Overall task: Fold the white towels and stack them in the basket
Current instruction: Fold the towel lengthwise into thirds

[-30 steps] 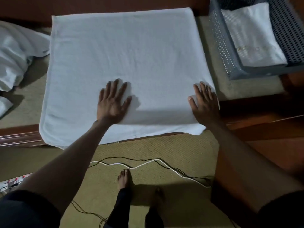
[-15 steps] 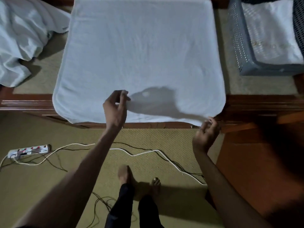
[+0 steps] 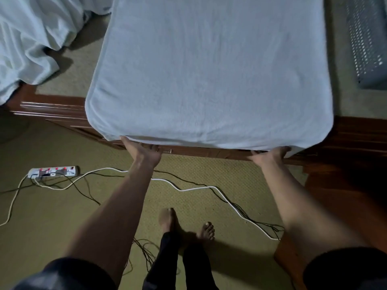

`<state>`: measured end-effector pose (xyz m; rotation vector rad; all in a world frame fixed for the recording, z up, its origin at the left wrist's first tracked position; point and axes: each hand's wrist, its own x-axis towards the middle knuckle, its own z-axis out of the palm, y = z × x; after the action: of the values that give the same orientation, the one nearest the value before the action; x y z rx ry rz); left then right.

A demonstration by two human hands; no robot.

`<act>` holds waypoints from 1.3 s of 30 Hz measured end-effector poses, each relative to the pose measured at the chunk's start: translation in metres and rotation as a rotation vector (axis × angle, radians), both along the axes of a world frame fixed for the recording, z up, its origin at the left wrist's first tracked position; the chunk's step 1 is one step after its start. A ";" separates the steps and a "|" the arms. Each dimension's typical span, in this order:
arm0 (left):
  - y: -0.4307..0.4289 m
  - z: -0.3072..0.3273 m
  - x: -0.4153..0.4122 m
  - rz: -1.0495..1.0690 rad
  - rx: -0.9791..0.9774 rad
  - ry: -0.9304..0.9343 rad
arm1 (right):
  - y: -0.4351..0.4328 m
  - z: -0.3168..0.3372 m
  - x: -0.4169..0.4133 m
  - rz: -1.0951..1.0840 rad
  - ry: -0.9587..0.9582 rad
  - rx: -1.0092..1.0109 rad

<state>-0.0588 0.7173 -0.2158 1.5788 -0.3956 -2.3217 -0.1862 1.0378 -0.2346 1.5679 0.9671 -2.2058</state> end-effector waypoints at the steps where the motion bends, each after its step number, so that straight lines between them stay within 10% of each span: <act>1: -0.006 -0.001 -0.001 -0.003 -0.003 0.026 | 0.001 -0.004 -0.002 -0.033 -0.003 -0.015; 9: -0.013 0.012 0.025 0.042 0.070 0.156 | 0.013 -0.007 0.031 -0.136 0.405 -0.243; 24: -0.032 0.107 0.125 0.091 -0.032 -0.073 | 0.085 0.085 0.112 -0.004 0.077 0.229; 32: -0.067 0.157 0.106 -0.010 -0.064 -0.182 | 0.096 0.135 0.111 0.453 -0.123 0.578; 39: -0.082 0.215 0.068 0.025 -0.220 -0.353 | 0.094 0.181 0.061 0.382 -0.003 0.737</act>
<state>0.0095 0.6352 -0.0008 1.8639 -0.6815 -1.9011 -0.1251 1.1316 -0.0535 1.4499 2.0392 -1.6582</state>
